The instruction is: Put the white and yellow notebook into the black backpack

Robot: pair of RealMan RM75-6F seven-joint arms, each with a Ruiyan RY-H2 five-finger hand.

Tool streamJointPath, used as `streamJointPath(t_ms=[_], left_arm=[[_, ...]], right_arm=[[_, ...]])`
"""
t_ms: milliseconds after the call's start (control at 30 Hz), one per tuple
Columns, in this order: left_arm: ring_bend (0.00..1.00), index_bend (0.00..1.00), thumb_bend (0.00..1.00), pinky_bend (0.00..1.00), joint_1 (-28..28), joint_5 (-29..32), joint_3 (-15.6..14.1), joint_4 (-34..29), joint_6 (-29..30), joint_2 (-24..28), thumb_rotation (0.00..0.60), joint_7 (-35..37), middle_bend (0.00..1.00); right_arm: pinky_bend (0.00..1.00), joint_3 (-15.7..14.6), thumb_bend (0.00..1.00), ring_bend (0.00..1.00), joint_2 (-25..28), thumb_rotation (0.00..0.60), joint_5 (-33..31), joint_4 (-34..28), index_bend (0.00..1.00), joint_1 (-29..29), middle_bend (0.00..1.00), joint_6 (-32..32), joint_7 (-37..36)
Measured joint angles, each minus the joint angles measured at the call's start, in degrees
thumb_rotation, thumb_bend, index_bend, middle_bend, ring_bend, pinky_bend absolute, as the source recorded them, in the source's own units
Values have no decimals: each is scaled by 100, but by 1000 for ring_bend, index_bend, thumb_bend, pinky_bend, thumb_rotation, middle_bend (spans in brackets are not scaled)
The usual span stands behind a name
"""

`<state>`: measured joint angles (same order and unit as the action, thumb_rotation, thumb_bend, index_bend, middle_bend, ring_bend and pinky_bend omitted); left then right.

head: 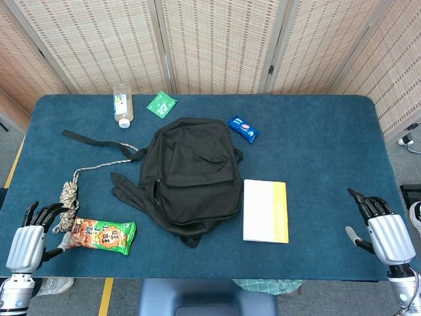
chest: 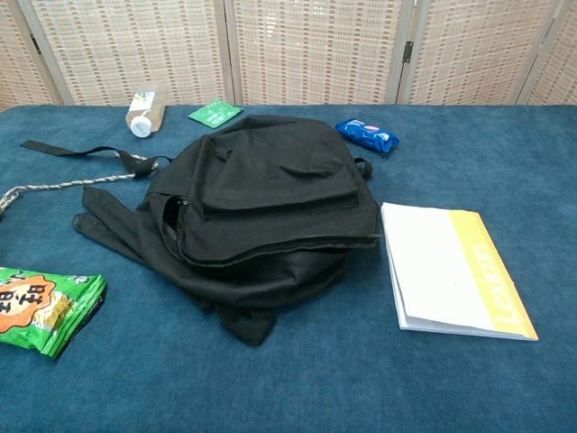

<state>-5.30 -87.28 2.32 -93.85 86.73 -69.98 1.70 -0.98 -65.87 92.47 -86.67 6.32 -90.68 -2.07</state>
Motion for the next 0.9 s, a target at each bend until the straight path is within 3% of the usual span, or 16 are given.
streamJointPath(t_ms=[500, 900], left_arm=[[218, 304, 443, 0, -527, -127, 204, 0, -516, 140, 600, 121, 245], [222, 332, 415, 0, -1869, -297, 496, -171, -2101, 216, 600, 761, 245]], right_arm=[[230, 125, 330, 264, 32, 600, 90, -70, 104, -21, 225, -3, -44], [230, 178, 331, 264, 58, 600, 143, -158, 104, 76, 217, 197, 12]])
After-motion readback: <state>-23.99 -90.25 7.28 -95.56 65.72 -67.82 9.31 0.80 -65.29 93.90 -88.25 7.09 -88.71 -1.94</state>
